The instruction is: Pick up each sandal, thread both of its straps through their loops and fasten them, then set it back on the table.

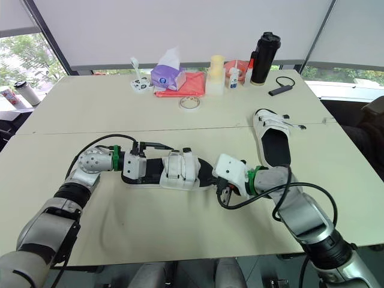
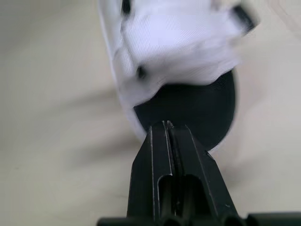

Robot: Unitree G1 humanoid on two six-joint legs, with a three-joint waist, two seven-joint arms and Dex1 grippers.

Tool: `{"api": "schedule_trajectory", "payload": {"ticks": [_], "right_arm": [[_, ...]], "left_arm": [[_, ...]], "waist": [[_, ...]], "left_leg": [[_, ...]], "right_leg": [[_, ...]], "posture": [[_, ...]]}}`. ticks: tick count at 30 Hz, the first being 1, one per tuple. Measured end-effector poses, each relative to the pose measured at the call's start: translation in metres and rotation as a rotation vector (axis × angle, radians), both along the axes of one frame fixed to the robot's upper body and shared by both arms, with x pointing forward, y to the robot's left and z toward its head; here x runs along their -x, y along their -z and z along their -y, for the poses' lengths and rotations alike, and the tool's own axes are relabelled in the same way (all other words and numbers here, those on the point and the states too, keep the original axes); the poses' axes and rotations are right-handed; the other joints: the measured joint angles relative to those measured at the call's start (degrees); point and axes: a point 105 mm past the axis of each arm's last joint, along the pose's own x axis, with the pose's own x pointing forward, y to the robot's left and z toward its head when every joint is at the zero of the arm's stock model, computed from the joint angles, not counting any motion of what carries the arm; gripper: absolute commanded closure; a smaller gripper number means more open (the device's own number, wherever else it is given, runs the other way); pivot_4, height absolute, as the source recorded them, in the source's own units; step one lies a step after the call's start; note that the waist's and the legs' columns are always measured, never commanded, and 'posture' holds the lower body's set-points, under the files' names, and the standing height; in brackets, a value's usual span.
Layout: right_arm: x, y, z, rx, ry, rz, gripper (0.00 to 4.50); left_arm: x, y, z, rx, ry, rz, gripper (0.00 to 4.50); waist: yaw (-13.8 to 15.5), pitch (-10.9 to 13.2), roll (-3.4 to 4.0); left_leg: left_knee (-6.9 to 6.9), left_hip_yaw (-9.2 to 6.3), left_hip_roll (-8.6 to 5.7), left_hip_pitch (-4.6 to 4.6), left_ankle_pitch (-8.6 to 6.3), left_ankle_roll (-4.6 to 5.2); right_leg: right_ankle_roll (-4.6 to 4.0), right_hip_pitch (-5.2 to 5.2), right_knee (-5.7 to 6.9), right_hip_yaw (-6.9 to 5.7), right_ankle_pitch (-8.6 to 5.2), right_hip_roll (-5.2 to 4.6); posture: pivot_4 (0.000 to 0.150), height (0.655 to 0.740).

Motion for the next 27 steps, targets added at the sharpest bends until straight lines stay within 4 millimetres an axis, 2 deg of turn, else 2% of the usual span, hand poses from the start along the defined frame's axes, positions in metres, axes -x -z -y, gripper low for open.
{"api": "schedule_trajectory", "payload": {"ticks": [3, 4, 8, 13, 16, 20, 24, 27], "right_arm": [[0.019, -0.032, 0.001, -0.071, -0.045, 0.021, 4.50], [0.025, -0.036, 0.002, -0.079, -0.056, 0.007, 4.50], [0.036, -0.039, 0.001, -0.090, -0.077, -0.032, 4.50], [0.036, -0.037, 0.004, -0.077, -0.051, -0.039, 4.50], [0.036, -0.033, 0.006, -0.073, -0.036, -0.046, 4.50], [0.036, -0.030, 0.010, -0.059, -0.017, -0.033, 4.50], [0.035, -0.030, 0.013, -0.045, -0.002, -0.012, 4.50], [0.034, -0.031, 0.013, -0.043, 0.009, 0.001, 4.50]], "left_arm": [[0.002, -0.003, 0.006, 0.008, 0.038, 0.047, 0.06], [0.004, -0.003, 0.010, 0.015, 0.054, 0.051, 0.06], [0.012, -0.001, 0.023, 0.038, 0.116, 0.090, 0.06], [0.014, -0.005, 0.034, 0.018, 0.180, 0.166, 0.06], [0.015, -0.001, 0.037, 0.016, 0.189, 0.179, 0.82], [0.016, 0.009, 0.040, -0.009, 0.186, 0.158, 2.70], [0.012, 0.007, 0.041, -0.011, 0.169, 0.192, 4.47], [0.008, 0.007, 0.042, -0.017, 0.141, 0.224, 4.47]], "waist": [[0.1, 0.0, -0.02], [0.2, 0.0, -0.02], [0.1, 0.0, -0.04], [0.1, 0.0, -0.05], [0.1, 0.0, -0.06], [0.2, 0.0, -0.10], [0.2, 0.1, -0.11], [0.2, 0.1, -0.10]], "left_leg": [[0.01, -0.01, -0.01, 0.00, -0.01, 0.01], [0.01, -0.01, -0.01, 0.00, -0.01, 0.01], [0.05, 0.01, 0.00, 0.00, -0.01, 0.02], [0.07, 0.06, -0.02, -0.01, -0.01, 0.02], [0.08, 0.06, -0.03, -0.02, -0.01, 0.02], [0.14, 0.05, -0.04, -0.02, -0.01, 0.02], [0.25, 0.05, -0.03, -0.03, -0.02, 0.04], [0.32, 0.05, -0.02, -0.02, -0.02, 0.04]], "right_leg": [[0.01, 0.06, -0.04, -0.04, 0.00, 0.00], [0.01, 0.07, -0.04, -0.05, 0.00, -0.01], [0.01, 0.06, -0.04, -0.05, 0.00, -0.03], [0.03, 0.05, -0.05, -0.05, -0.01, -0.03], [0.04, 0.05, -0.04, -0.06, -0.01, -0.03], [0.05, 0.08, -0.03, -0.09, -0.01, -0.03], [0.06, 0.14, -0.03, -0.10, -0.01, -0.03], [0.06, 0.18, -0.01, -0.11, -0.01, -0.03]], "posture": [[0.150, 0.7296], [0.150, 0.7296], [0.150, 0.7296], [0.150, 0.7296], [0.150, 0.7296], [0.150, 0.7296], [0.150, 0.7296], [0.150, 0.7296]]}}
